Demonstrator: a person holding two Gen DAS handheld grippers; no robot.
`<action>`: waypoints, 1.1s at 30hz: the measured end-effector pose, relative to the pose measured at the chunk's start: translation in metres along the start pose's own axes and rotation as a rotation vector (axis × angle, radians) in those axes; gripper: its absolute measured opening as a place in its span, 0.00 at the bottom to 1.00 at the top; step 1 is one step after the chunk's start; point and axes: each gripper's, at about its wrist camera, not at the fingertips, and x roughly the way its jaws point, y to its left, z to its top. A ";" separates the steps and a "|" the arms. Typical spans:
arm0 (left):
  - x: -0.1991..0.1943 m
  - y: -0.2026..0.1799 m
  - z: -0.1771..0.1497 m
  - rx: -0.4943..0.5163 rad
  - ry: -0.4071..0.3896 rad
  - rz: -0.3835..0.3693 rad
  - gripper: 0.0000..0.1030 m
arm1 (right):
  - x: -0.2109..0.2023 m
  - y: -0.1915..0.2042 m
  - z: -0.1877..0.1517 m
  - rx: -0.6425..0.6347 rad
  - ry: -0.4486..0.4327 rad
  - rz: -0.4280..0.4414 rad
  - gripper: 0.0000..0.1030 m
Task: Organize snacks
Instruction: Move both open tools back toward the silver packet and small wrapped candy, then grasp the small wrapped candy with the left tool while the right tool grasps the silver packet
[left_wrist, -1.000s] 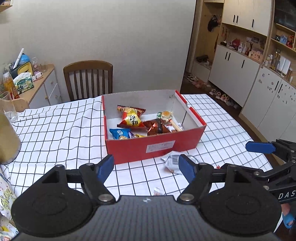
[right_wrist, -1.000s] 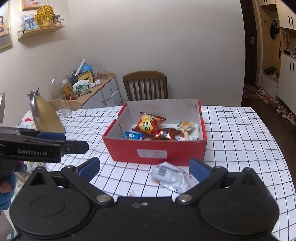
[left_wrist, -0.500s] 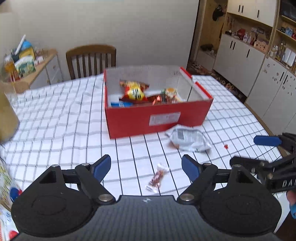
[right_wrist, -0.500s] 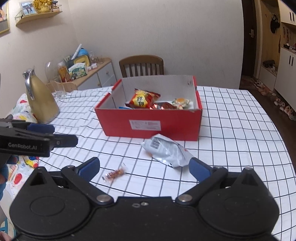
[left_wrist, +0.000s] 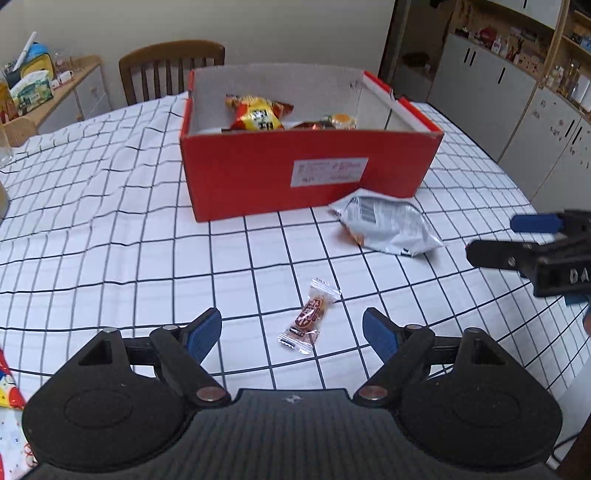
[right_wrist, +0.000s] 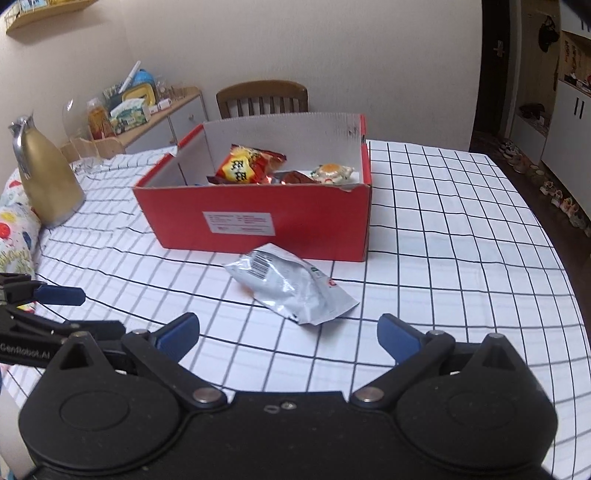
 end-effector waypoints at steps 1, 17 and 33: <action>0.003 -0.001 -0.001 0.005 0.004 0.003 0.81 | 0.005 -0.002 0.002 -0.011 0.009 0.007 1.00; 0.040 -0.006 -0.001 0.064 0.057 0.000 0.81 | 0.083 -0.012 0.032 -0.257 0.069 0.104 0.98; 0.058 -0.014 0.006 0.157 0.105 -0.096 0.40 | 0.127 -0.005 0.032 -0.467 0.142 0.129 0.90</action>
